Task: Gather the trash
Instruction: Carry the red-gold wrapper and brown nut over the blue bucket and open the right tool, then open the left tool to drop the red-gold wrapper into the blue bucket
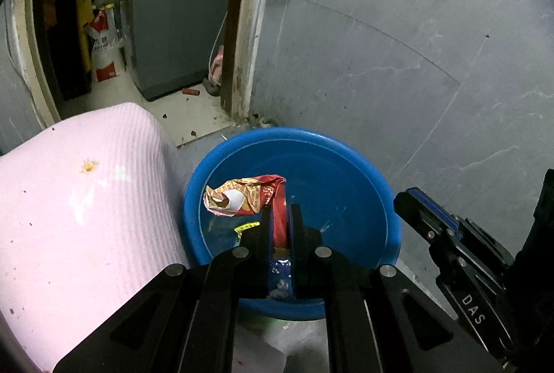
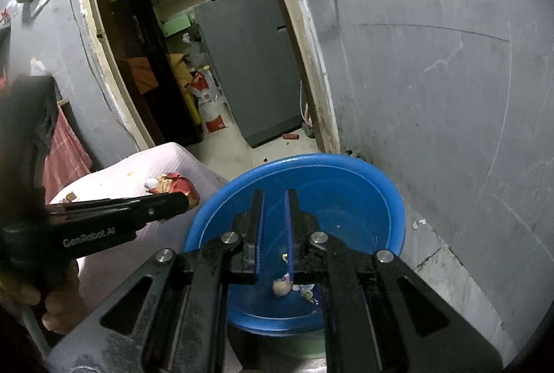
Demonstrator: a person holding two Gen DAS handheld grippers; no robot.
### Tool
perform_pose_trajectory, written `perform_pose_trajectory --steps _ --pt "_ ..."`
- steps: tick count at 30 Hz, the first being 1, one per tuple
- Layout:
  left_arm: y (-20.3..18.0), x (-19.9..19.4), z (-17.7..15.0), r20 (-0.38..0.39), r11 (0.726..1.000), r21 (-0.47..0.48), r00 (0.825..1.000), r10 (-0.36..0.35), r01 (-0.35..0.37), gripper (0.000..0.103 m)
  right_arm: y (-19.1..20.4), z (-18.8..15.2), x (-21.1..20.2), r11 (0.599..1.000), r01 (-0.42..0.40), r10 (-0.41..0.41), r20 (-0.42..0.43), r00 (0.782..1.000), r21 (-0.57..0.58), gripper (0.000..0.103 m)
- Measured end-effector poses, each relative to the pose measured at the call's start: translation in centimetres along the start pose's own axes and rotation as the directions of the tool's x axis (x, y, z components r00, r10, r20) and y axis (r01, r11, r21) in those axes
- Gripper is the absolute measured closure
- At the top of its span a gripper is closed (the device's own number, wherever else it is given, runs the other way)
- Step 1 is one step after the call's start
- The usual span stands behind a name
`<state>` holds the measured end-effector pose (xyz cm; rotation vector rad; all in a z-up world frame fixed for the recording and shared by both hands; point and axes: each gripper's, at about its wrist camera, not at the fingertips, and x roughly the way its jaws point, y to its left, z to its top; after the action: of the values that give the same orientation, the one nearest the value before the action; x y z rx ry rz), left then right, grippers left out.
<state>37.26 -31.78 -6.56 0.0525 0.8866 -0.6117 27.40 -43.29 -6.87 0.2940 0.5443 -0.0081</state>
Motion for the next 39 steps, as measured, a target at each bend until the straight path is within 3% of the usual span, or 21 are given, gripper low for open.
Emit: perform_pose_trajectory --steps 2,9,16,21,25,29,39 --pt "0.1 -0.1 0.1 -0.003 1.0 -0.008 1.0 -0.007 0.007 0.095 0.0 0.2 0.1 1.0 0.002 -0.002 -0.001 1.0 0.006 0.091" --pt "0.5 -0.7 0.3 0.019 0.998 -0.052 0.999 -0.037 0.038 0.072 0.1 0.4 -0.3 1.0 0.011 -0.011 0.005 1.0 0.015 0.087" --pt "0.1 -1.2 0.7 0.023 0.996 -0.051 0.998 -0.066 0.067 0.068 0.2 0.8 -0.8 1.0 0.022 -0.022 0.031 0.999 0.015 0.076" --pt "-0.2 -0.8 0.7 -0.002 0.996 -0.036 0.997 -0.08 0.08 0.063 -0.2 1.0 -1.3 0.999 0.042 -0.043 0.05 0.998 0.019 0.073" --pt "-0.4 -0.6 0.6 -0.037 0.996 -0.013 0.995 -0.088 0.088 0.05 -0.9 1.0 -1.5 0.998 0.055 -0.057 0.056 0.997 0.039 0.072" --pt "-0.3 -0.3 0.4 -0.054 0.996 -0.01 0.995 -0.084 0.084 0.048 -1.3 1.1 -1.7 0.996 0.064 -0.067 0.055 0.996 0.055 0.071" --pt "-0.6 0.0 1.1 -0.145 0.987 0.001 0.977 -0.157 0.159 0.031 -2.1 1.3 -2.9 0.993 0.092 -0.097 0.074 0.993 0.07 0.07"
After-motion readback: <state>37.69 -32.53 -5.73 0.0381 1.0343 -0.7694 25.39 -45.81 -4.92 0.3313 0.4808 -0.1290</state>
